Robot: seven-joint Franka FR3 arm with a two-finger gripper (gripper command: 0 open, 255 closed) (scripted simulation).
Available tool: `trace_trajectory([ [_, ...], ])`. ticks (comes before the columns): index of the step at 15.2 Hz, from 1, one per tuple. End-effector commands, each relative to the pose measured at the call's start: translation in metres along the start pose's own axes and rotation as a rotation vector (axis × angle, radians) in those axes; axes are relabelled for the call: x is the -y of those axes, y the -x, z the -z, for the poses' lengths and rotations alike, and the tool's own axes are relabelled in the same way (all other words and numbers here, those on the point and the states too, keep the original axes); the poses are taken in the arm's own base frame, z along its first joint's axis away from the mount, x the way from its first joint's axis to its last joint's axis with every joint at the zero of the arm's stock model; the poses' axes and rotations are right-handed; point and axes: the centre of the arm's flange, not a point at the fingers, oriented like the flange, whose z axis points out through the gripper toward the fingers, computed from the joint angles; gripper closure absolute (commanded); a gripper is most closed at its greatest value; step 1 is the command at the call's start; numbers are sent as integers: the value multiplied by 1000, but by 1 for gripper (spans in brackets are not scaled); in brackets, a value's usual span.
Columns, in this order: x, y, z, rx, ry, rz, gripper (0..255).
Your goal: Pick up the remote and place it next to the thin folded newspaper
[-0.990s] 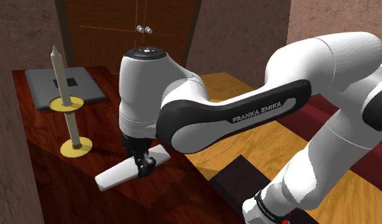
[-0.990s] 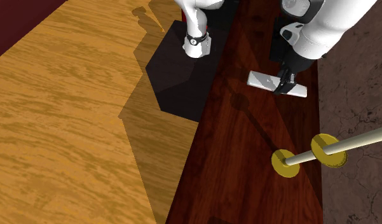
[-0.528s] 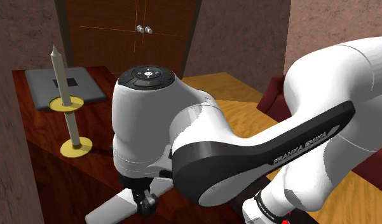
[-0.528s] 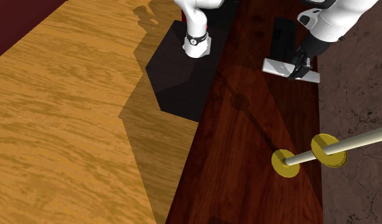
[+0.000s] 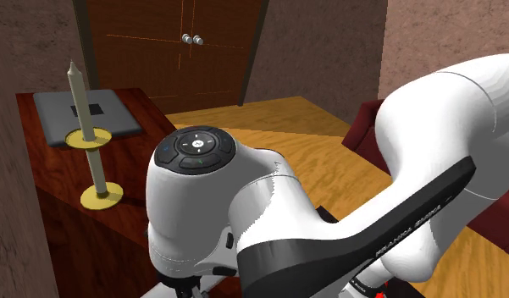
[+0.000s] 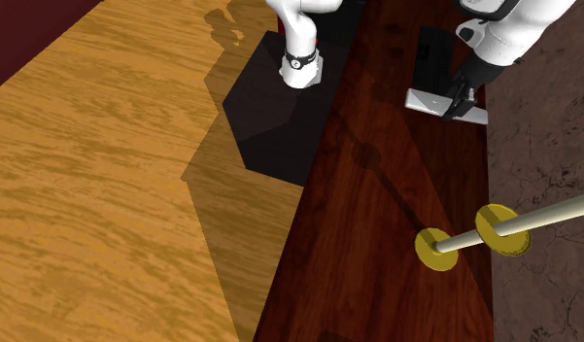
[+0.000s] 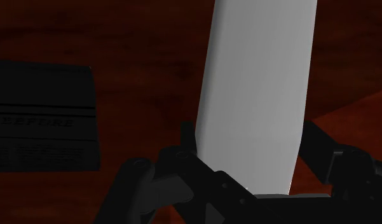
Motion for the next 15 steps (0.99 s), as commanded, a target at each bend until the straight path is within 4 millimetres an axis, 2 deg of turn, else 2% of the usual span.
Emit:
trace_trajectory([
  [1,1,0,-10,1,0,0,255],
  [11,0,1,-63,1,0,0,255],
  [15,0,1,-67,1,0,0,255],
])
